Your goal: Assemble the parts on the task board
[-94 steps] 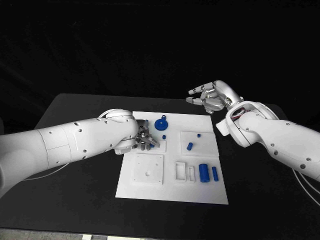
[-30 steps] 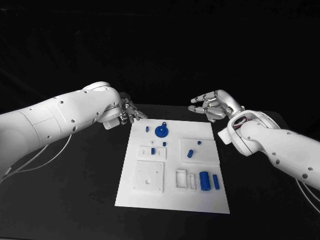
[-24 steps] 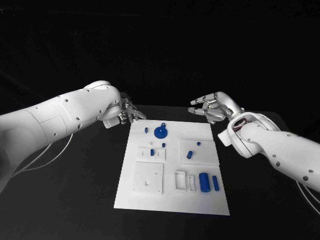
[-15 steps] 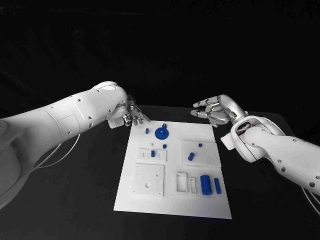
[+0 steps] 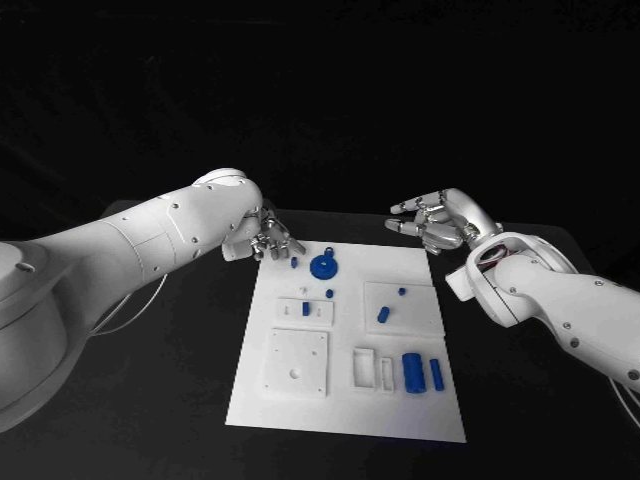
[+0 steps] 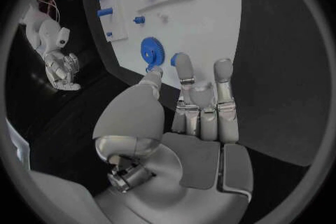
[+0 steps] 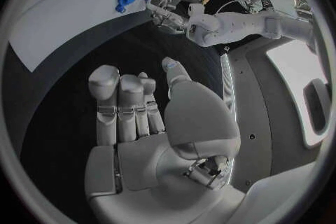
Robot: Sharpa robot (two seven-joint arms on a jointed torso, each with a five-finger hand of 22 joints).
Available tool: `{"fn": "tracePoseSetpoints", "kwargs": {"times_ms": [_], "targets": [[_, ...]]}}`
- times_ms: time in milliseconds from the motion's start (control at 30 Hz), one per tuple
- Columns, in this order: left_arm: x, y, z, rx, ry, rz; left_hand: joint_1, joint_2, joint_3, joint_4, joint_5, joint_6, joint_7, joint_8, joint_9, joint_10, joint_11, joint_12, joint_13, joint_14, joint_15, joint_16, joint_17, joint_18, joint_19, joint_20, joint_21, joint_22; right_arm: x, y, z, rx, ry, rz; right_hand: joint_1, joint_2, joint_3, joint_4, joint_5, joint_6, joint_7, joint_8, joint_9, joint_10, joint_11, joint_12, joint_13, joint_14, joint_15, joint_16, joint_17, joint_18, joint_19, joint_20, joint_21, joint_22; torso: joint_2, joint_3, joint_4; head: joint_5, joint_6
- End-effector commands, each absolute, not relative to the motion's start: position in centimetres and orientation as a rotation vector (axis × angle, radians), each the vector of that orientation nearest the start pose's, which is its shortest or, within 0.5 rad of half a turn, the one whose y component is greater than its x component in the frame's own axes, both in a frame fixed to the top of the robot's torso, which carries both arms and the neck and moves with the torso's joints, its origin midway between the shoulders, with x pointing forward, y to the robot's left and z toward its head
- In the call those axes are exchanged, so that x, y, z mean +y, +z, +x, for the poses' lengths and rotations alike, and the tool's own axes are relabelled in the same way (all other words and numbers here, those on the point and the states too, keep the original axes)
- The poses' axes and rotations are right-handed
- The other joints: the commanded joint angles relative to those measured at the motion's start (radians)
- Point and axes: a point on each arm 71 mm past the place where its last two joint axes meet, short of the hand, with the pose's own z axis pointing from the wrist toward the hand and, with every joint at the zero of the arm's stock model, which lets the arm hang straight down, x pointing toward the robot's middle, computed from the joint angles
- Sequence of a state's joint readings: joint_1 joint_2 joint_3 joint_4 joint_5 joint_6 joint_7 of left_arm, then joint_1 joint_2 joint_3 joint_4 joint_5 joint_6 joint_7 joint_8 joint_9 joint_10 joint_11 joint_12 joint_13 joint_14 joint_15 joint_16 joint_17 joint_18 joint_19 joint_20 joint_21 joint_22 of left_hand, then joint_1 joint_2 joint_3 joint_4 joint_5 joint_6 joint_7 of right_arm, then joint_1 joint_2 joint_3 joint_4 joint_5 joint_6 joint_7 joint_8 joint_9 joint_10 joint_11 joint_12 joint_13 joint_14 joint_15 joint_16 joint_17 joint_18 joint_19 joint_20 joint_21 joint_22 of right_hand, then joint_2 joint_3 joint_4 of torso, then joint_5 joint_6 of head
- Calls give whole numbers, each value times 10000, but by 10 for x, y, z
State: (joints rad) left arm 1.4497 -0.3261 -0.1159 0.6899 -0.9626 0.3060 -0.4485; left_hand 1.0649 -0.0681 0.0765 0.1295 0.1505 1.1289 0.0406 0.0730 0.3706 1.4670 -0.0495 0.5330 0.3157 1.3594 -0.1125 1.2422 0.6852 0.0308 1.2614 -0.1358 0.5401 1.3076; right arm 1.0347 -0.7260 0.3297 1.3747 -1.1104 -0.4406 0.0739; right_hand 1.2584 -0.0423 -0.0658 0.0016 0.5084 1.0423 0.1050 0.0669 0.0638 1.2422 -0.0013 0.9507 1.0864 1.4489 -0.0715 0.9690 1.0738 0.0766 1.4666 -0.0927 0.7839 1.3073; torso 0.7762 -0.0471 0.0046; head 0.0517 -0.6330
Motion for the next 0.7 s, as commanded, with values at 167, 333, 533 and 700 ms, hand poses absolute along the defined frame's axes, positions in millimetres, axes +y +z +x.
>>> {"fn": "tracePoseSetpoints", "kwargs": {"times_ms": [167,333,533,700], "targets": [[184,-140,624,22699,-2525,-2587,-55,31,-33,29,-20,46,-32,174,225,451,35,78,8,-50,-17,80,50,26,-64,30,94,182,-205,-135,528,13532,9858,3491,-83,-28,-1,46,33,10,-8,-47,-11,-47,-10,-40,-15,-59,7,-23,-3,83,255,42,-56,985,11,-12,9,-8,-9],[185,-141,624,22793,-2493,-2557,-110,168,-141,-118,22,48,-41,174,373,453,32,78,-9,-60,-14,107,54,29,-94,36,135,178,-204,-135,528,13535,9863,3495,-83,-28,-1,46,33,10,-8,-47,-11,-47,-10,-40,-15,-59,7,-23,-3,83,255,42,-56,985,5,-14,16,-25,-11],[187,-142,624,22821,-2456,-2585,-92,425,-260,-362,452,61,-49,170,472,451,28,80,-13,-63,-15,111,43,29,-104,35,154,176,-204,-135,528,13538,9861,3500,-83,-28,-1,46,33,10,-8,-47,-11,-47,-10,-40,-15,-59,7,-23,-3,83,255,42,-56,985,9,-14,24,-40,-20],[187,-143,624,22849,-2477,-2582,-37,730,-452,-706,694,75,-49,139,474,451,29,77,-13,-69,-15,118,39,28,-111,36,158,175,-204,-135,528,13539,9868,3501,-83,-28,-1,46,33,10,-8,-47,-11,-47,-10,-40,-15,-59,7,-23,-3,83,255,42,-56,985,20,-17,18,-33,-31]]}}
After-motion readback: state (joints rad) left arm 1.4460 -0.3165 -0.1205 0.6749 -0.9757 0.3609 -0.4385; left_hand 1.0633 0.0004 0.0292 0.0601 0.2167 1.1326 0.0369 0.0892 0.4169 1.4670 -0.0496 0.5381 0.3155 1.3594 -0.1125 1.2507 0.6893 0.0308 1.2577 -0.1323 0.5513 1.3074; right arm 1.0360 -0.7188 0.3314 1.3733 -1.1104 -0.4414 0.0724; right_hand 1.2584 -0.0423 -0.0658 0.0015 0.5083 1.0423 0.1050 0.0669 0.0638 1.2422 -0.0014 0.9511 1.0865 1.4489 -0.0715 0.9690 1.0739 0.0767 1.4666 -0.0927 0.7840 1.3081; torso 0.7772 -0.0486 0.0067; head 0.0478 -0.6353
